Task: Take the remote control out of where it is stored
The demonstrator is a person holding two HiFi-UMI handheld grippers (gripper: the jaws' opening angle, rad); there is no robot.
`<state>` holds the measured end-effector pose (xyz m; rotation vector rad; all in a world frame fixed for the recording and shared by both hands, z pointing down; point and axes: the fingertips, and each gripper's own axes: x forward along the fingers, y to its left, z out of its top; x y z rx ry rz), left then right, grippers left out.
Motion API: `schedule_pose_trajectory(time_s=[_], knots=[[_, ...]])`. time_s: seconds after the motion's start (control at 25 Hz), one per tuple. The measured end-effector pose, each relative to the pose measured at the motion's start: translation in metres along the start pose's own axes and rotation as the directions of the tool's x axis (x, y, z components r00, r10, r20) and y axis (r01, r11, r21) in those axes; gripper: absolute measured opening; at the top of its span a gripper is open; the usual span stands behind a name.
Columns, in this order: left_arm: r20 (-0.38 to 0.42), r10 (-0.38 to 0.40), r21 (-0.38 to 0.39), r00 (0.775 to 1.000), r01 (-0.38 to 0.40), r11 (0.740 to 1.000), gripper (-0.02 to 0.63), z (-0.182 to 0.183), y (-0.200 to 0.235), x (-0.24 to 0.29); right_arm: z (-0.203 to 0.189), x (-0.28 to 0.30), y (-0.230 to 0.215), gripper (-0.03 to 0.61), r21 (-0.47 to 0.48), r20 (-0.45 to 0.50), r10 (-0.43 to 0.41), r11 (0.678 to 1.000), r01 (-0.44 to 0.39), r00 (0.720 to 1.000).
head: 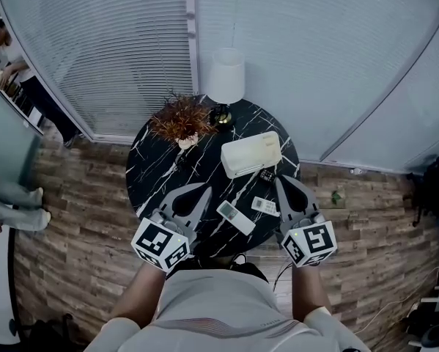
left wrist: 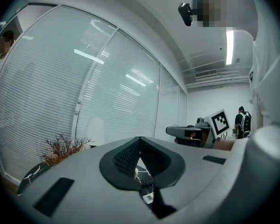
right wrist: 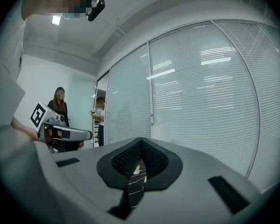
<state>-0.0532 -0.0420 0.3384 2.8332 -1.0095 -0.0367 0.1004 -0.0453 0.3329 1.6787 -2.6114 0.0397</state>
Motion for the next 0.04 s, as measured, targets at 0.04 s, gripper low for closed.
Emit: schedule_pose_trajectory(time_s=[0.04], knots=[[0.0,-0.001,0.001,1.0,0.001,1.0,0.009,0.0004,0.0004,0.0005,0.0005,0.0013,-0.0001,0.011,-0.004,-0.001,0.0,1.0,0.0,1.0]])
